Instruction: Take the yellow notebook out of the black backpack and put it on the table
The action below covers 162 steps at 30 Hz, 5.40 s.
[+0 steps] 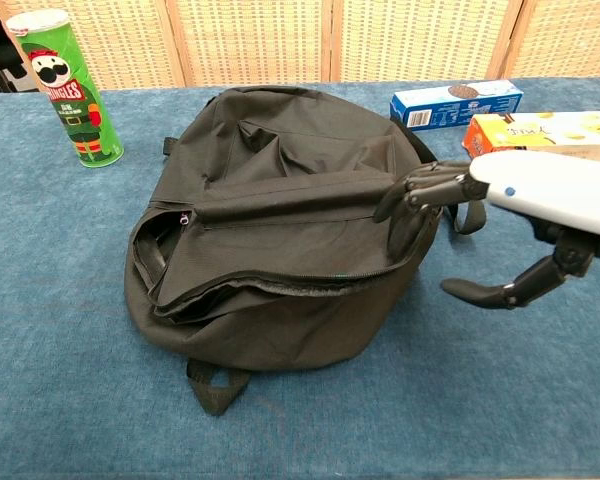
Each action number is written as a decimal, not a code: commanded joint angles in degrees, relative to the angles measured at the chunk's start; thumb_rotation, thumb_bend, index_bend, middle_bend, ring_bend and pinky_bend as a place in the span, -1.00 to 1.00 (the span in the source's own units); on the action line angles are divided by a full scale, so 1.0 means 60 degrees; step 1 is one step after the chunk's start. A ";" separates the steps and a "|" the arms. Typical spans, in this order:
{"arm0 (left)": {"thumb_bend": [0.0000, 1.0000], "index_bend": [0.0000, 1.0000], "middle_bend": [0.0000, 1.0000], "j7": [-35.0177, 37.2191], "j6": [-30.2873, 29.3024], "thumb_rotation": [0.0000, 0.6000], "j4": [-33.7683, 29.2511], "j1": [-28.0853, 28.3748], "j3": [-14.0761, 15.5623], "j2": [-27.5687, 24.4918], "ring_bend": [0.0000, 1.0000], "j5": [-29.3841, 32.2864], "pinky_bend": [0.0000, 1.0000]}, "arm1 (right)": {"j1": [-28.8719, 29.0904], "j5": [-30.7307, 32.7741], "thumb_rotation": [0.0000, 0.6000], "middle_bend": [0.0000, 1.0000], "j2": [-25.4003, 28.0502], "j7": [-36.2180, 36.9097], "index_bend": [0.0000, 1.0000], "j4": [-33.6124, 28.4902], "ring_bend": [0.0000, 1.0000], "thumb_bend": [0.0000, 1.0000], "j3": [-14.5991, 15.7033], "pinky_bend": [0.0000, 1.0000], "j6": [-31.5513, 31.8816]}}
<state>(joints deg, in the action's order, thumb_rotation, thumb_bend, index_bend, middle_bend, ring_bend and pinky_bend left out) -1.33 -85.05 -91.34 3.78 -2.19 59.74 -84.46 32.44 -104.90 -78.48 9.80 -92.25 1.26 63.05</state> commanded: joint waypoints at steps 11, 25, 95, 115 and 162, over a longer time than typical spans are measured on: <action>-1.00 -1.00 -1.00 0.0116 -0.0051 1.00 -0.0018 -0.0023 -0.0017 -0.0055 -1.00 -0.0007 -1.00 | 0.0234 0.0568 1.00 -0.61 -0.0878 -0.0973 -0.31 0.0128 -0.73 -0.11 -0.0057 -0.70 -0.0340; -1.00 -1.00 -1.00 0.0204 -0.0017 1.00 -0.0022 -0.0025 -0.0022 -0.0091 -1.00 0.0026 -1.00 | 0.0102 0.1309 1.00 -0.08 -0.1923 -0.0819 0.15 0.0475 -0.27 0.03 -0.0442 -0.35 0.0213; -0.48 -1.00 -1.00 -0.0708 0.5278 1.00 0.0307 0.5348 -0.0625 0.5028 -1.00 -0.1137 -0.91 | 0.1768 0.9757 1.00 0.10 -0.4027 -0.4133 0.36 -0.1770 -0.17 0.09 -0.5488 -0.18 0.1285; -0.50 -1.00 -1.00 -0.2189 0.5858 1.00 0.2923 0.6545 -0.1051 0.7510 -1.00 0.0068 -0.91 | 0.1802 1.0429 1.00 0.10 -0.3265 -0.3780 0.36 -0.2268 -0.17 0.09 -0.5698 -0.18 0.1180; 0.18 -0.09 -0.48 -0.2388 0.4920 1.00 0.6114 0.7353 -0.0949 0.9376 -0.48 0.0203 -0.33 | 0.2131 1.1133 1.00 0.10 -0.2429 -0.3350 0.36 -0.2761 -0.17 0.10 -0.5694 -0.18 0.1410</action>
<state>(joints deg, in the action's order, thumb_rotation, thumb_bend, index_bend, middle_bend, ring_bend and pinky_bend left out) -15.93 -55.22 -54.88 47.95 -8.09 115.92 -82.95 45.23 -38.09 -93.07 -10.31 -108.83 -32.92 71.49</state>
